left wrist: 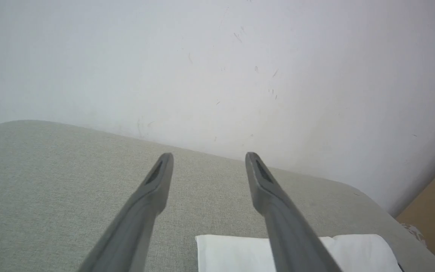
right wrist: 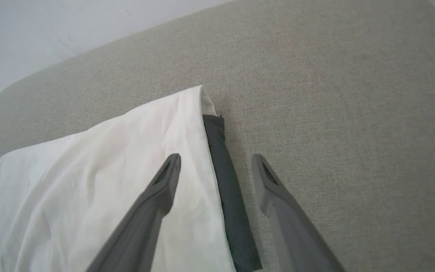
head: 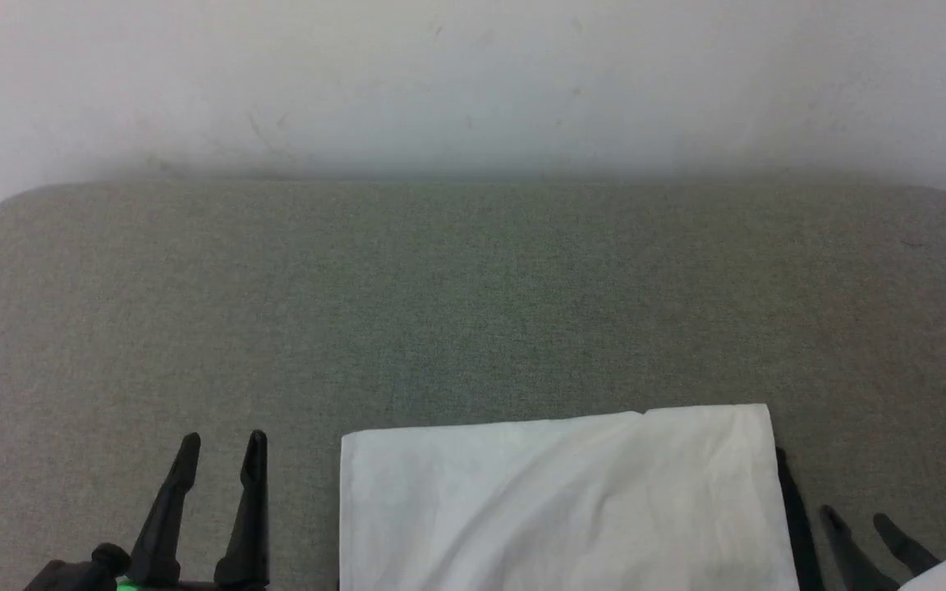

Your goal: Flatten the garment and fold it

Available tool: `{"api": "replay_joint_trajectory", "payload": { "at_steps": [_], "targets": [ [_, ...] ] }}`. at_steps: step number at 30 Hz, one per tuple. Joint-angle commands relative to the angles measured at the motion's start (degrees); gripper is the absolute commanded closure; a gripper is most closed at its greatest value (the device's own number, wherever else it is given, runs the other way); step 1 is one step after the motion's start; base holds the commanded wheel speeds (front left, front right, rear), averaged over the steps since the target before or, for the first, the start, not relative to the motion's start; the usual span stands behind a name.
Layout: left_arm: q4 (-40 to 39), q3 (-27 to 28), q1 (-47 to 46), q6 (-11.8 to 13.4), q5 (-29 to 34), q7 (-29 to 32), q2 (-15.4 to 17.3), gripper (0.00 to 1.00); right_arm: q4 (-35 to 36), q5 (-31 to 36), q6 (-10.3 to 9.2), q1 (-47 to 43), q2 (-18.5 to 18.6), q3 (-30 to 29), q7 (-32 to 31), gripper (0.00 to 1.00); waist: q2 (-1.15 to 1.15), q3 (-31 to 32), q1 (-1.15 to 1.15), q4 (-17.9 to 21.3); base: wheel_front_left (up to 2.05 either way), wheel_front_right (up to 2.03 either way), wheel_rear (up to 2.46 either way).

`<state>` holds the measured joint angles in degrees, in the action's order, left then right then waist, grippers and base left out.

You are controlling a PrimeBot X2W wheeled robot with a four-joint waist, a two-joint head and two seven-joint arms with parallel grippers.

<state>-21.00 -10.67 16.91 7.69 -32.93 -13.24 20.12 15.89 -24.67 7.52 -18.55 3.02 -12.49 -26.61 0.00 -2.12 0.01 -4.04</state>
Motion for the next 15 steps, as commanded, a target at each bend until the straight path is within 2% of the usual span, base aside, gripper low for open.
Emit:
{"api": "replay_joint_trajectory", "payload": {
  "at_steps": [1, 6, 15],
  "targets": [
    [0.29, 0.11, -1.14, 0.39, 1.47, -0.58, -0.35, 0.00, -0.88, 0.61, -0.03, 1.36, -0.13, 0.27, -0.14, 0.00, 0.00, -1.08, -0.01, -0.44, 0.00, 0.00, 0.00],
    [1.62, -0.64, -2.69, 1.08, 6.25, -1.35, -1.16, 0.00, -5.57, 2.26, -0.03, 3.67, -0.13, 1.15, -2.04, 0.00, 0.00, -2.66, -0.01, -1.82, 0.00, 0.00, 0.00],
    [3.91, -2.43, -4.62, 0.28, 8.37, -1.42, -1.38, 0.00, -14.44, 5.07, -0.03, 7.18, 0.42, 1.10, -2.03, 0.00, 0.00, -4.04, -0.01, -4.69, 0.00, 0.00, 0.00]
  ]
}}
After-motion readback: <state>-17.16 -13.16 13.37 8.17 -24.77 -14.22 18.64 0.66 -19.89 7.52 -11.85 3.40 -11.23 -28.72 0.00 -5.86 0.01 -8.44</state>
